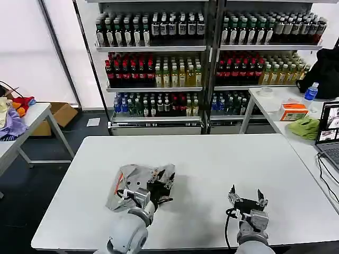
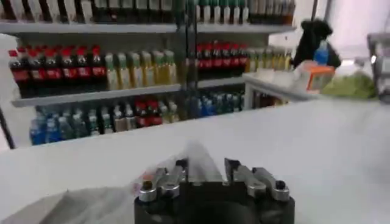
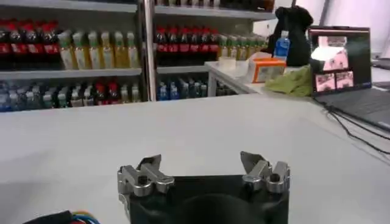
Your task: Fold and organize the clothes.
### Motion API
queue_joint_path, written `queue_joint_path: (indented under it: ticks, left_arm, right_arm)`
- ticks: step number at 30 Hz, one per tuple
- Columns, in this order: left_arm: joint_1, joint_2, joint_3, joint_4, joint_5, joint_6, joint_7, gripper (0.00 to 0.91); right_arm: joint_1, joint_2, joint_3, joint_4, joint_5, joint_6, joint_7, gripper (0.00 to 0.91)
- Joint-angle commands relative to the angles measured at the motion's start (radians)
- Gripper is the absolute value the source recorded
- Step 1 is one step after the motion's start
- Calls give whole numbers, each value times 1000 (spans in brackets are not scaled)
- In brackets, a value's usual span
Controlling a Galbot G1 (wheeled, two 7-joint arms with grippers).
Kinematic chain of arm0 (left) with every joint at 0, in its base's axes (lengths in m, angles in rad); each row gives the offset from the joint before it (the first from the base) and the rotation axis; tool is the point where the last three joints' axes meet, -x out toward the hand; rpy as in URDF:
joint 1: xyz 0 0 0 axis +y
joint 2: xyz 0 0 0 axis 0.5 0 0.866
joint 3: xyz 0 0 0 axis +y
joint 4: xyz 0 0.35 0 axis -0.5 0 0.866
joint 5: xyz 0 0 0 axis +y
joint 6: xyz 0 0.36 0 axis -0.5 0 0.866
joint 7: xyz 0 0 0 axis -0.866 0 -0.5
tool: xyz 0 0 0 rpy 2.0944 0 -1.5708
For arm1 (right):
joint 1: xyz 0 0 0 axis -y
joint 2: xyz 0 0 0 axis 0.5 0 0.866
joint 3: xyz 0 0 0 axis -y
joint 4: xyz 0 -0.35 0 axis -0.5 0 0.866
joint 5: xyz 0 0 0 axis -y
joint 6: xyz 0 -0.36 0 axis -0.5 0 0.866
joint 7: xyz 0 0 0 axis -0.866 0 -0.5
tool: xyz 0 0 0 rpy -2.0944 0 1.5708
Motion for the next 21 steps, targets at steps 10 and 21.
queue_joint_path:
  ticks: [10, 21]
  left_arm:
    - [21, 116, -292, -38, -38, -18, -129, 907]
    - [119, 140, -411, -73, -28, -15, -137, 907]
  right_arm:
    - [277, -37, -260, -185, 549, -45, 55, 907]
    - [414, 97, -362, -338, 657, -14, 128, 907]
